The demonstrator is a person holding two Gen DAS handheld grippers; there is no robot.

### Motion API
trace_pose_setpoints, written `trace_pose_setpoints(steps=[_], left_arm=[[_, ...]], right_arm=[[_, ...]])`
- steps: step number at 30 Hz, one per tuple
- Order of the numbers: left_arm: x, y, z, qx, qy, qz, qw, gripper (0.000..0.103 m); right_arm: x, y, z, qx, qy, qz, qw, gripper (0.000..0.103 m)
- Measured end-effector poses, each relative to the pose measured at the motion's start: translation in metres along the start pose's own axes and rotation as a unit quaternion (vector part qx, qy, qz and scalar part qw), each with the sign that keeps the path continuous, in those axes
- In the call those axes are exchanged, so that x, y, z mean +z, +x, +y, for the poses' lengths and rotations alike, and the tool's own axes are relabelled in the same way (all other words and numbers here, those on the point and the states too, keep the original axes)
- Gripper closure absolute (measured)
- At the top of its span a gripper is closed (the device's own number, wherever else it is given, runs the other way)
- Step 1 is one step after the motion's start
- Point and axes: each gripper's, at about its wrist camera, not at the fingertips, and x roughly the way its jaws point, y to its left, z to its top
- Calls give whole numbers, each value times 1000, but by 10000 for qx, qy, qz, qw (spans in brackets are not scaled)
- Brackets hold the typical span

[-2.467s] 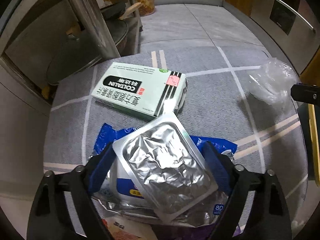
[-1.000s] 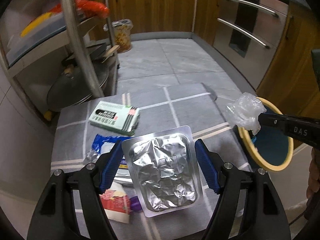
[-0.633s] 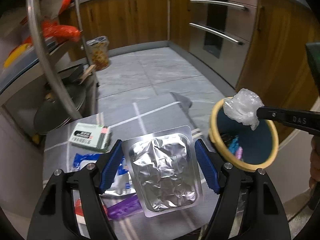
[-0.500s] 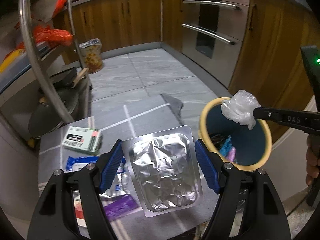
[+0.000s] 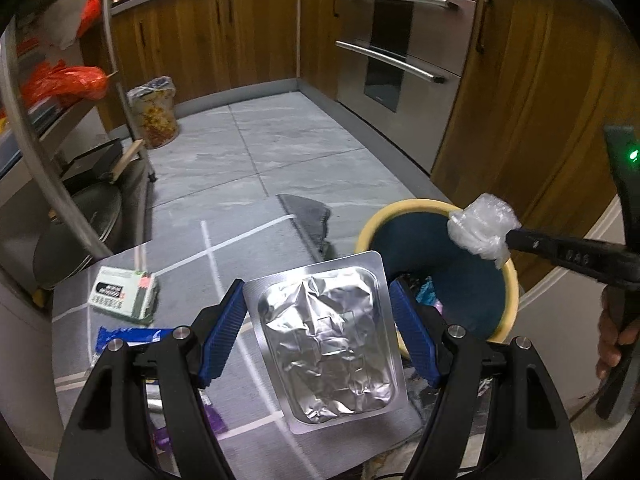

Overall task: Collect trash
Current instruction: 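Carry the plastic bag and foil tray with both grippers over the bin, then open both grippers to drop the plastic bag and foil tray into the bin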

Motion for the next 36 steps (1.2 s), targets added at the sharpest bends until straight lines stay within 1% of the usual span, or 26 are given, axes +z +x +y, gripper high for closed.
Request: trace_pose_setpoints(steps=[5, 8, 10, 16, 19, 22, 25, 29, 36], left_arm=[[13, 12, -20, -239, 115, 79, 9996, 31], [20, 23, -34, -262, 274, 147, 9992, 31], [25, 31, -41, -298, 337, 198, 9988, 31], [35, 53, -60, -464, 490, 364, 9971, 31], [34, 64, -67, -555, 545, 476, 9958, 31], [31, 75, -74, -554, 660, 562, 9947, 31], [28, 85, -83, -448, 889, 637, 9930, 31], [34, 89, -90, -458, 916, 602, 9929, 31], [46, 75, -94, -519, 887, 296, 9943, 31]], right_arm=[[0, 8, -26, -103, 299, 87, 9995, 100], [0, 15, -39, -9, 632, 166, 9979, 100], [0, 20, -47, -30, 752, 228, 9969, 100], [1, 32, -59, -148, 944, 370, 9947, 100], [-1, 38, -64, -165, 1052, 492, 9931, 100], [-3, 43, -65, -124, 1088, 610, 9921, 100], [-4, 44, -67, -193, 1083, 628, 9919, 100], [-1, 45, -66, -209, 1077, 623, 9920, 100], [3, 41, -62, -175, 1013, 500, 9934, 100]])
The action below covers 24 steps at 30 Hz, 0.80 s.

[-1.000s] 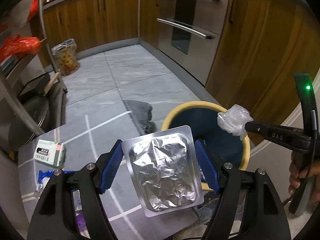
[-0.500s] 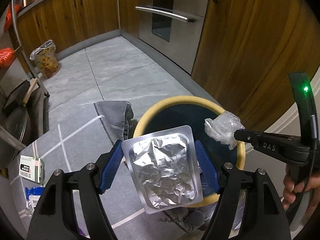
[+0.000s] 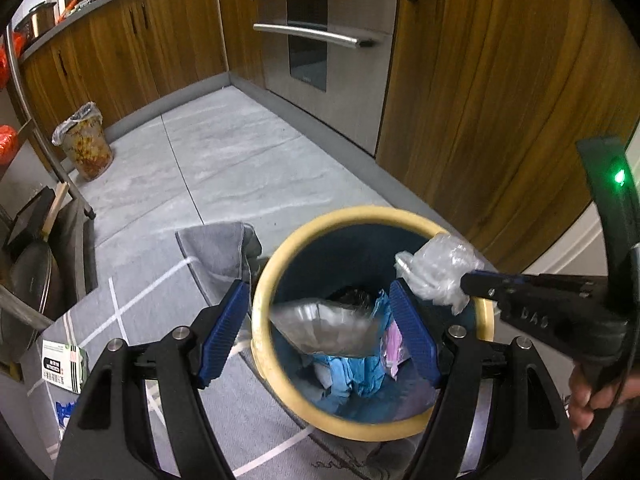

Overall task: Collect trash
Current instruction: 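Open both grippers to drop the plastic bag and foil tray into the bin, then move both grippers back over the wipes pack and white box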

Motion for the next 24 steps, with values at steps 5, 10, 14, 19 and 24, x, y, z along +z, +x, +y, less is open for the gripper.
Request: trace_pose_setpoints(steps=[5, 10, 14, 19, 24], left_arm=[[-3, -9, 3, 183, -79, -87, 9998, 23], [-8, -18, 9, 269, -136, -100, 9995, 22], [-13, -30, 20, 299, -276, -153, 9991, 17], [-27, -50, 42, 363, -520, -192, 9978, 10], [-42, -72, 63, 500, -636, -236, 9964, 6]], right_arm=[[1, -3, 0, 2, 37, -13, 10000, 93], [1, -8, 5, -5, -27, -76, 10000, 75], [1, -14, 13, -30, -127, -184, 9997, 53], [0, -23, 21, -236, -259, -406, 9986, 20], [-3, -29, 34, -324, -436, -524, 9971, 10]])
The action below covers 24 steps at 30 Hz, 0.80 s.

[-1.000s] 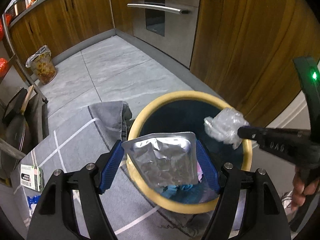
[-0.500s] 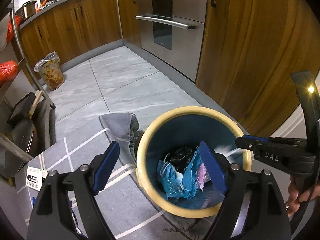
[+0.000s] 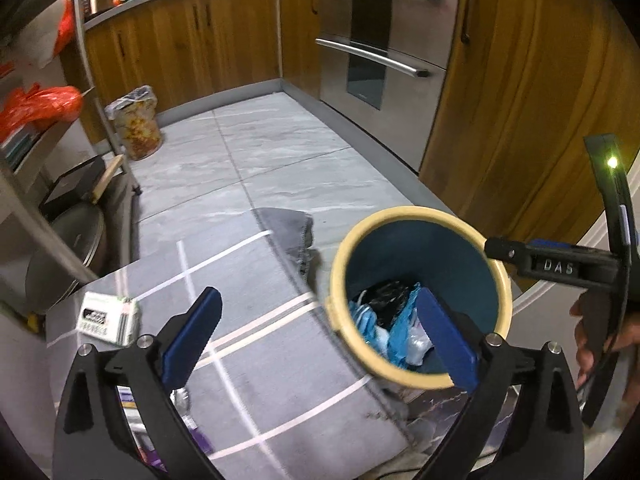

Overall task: Collect trash
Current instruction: 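Move both grippers back over the wipes pack and white box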

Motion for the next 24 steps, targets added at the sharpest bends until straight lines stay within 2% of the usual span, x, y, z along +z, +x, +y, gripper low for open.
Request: trace_pose_setpoints(steps=[8, 15, 18, 24], left_arm=[[-14, -31, 50, 476, -123, -68, 9988, 6], [-37, -57, 91, 883, -193, -84, 9959, 6], [-47, -65, 117, 1032, -422, -90, 9937, 6], [-66, -84, 175, 1293, -1009, -174, 9863, 6]], right_arm=[[-4, -11, 33, 170, -320, -94, 9993, 9], [-13, -22, 78, 349, -727, -199, 9965, 8], [-18, -22, 101, 383, -1042, -205, 9936, 7], [-25, -13, 137, 701, -1152, -78, 9908, 7]])
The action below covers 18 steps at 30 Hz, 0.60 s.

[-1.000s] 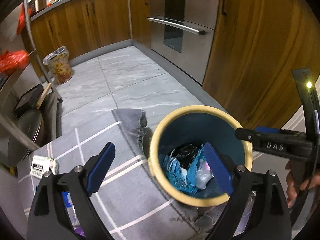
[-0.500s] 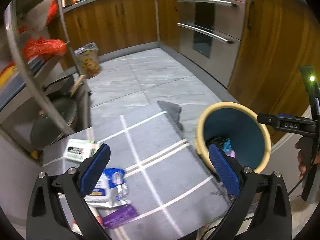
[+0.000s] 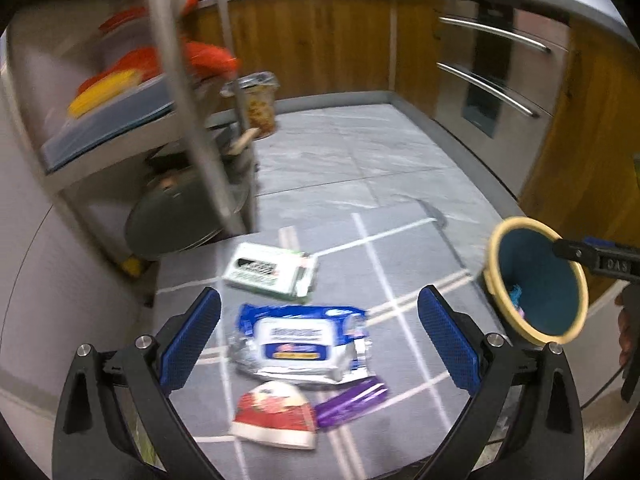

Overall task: Collect trash
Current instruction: 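Move both grippers back over the wipes pack and white box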

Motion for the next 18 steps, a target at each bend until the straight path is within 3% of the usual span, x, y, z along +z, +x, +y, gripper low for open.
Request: trace_pose_setpoints(steps=[5, 13, 18], left_arm=[[-11, 7, 49, 213, -453, 109, 9987, 6], [-22, 29, 107, 455, -935, 392, 9938, 6], [-29, 51, 119, 613, -786, 703, 9925, 6]], right_arm=[[2, 20, 38, 189, -123, 208, 9995, 7], [2, 53, 116, 355, -1062, 386, 9930, 7], [1, 68, 144, 402, -1466, 495, 9871, 7]])
